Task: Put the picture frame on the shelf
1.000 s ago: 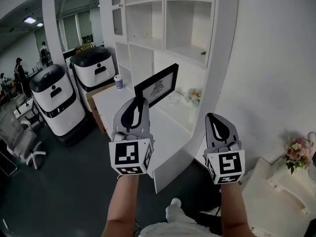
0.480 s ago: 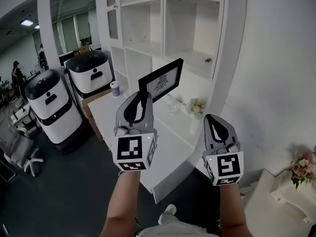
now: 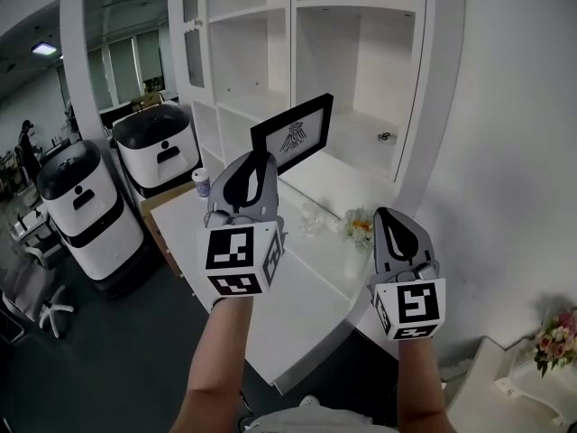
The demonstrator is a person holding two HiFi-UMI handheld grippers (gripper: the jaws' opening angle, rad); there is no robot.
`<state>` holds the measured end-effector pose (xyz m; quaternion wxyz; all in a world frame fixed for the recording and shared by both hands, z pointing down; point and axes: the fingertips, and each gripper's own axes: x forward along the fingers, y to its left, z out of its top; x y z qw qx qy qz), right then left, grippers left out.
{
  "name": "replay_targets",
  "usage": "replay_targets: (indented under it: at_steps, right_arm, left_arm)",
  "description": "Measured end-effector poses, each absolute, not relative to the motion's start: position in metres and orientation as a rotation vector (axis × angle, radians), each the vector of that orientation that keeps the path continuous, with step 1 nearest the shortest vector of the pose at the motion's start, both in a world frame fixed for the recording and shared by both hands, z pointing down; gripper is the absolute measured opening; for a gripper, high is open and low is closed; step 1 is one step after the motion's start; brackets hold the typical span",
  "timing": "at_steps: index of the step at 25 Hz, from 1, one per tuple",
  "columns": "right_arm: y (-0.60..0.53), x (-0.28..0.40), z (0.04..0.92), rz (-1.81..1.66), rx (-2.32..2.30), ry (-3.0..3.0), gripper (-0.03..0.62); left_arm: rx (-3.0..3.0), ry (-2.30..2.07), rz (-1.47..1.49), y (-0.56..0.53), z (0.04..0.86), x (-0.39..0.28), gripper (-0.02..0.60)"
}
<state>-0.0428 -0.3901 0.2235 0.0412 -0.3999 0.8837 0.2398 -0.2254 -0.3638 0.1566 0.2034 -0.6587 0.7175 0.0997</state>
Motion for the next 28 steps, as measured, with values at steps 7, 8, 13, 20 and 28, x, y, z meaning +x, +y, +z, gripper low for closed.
replay_targets:
  at_steps: [7,8,13,20,28]
  right_arm:
    - [-0.419,-0.052,0.217,0.723,-1.222,2.689,0.009]
    - [-0.422,-0.053,0.217,0.725,-1.222,2.689,0.009]
    - [-0.430,-0.055,0.220,0.761,-1.253,2.674,0.009]
    - [-0.434,-0.052,0.228,0.749,-1.348,2.663,0.009]
    - [-0.429,-0.056,0.225,0.755,-1.475,2.618,0.009]
  left_arm:
    - [-1.874,2.021,0.275,-0.413,0.142,-0.237,0.078]
    - [-1.880,2.022,0.277,-0.419,0.141,-0.239,0.078]
    - [-1.911,2.043,0.268,-0.444,0.138,-0.246,0.078]
    - [-2.078,2.101,0.355,-0.483,0.144,-0.258,0.078]
    - [-2.189,2.157,0.368,-0.520,0.153,-0.266,0.080]
